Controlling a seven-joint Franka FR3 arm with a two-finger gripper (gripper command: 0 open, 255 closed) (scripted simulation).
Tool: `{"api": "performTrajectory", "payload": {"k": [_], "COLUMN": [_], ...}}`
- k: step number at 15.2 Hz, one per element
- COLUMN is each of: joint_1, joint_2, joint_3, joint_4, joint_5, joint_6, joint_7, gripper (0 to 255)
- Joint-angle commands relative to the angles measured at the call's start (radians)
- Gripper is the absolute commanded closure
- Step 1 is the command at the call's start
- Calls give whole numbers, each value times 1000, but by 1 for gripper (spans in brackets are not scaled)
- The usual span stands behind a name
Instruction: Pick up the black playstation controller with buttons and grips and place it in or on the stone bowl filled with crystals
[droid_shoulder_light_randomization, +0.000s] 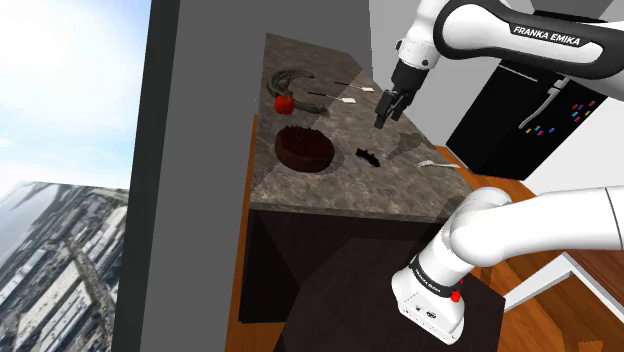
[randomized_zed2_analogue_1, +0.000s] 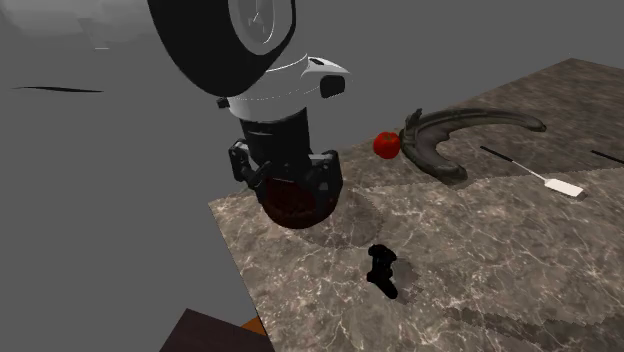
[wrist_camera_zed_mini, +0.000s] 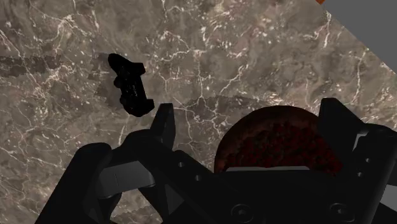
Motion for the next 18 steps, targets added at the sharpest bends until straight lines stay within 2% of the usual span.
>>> {"api": "performTrajectory", "payload": {"k": [1,10,18], "joint_1": [0,-33,-47], "joint_2": [0,173,425], "joint_3": [0,-167,-308], "joint_4": [0,-79,-58], "joint_5": [0,-82,-105], "joint_6": [0,214,411], "joint_7": [0,-196,-379], "gripper": [0,0,0]}}
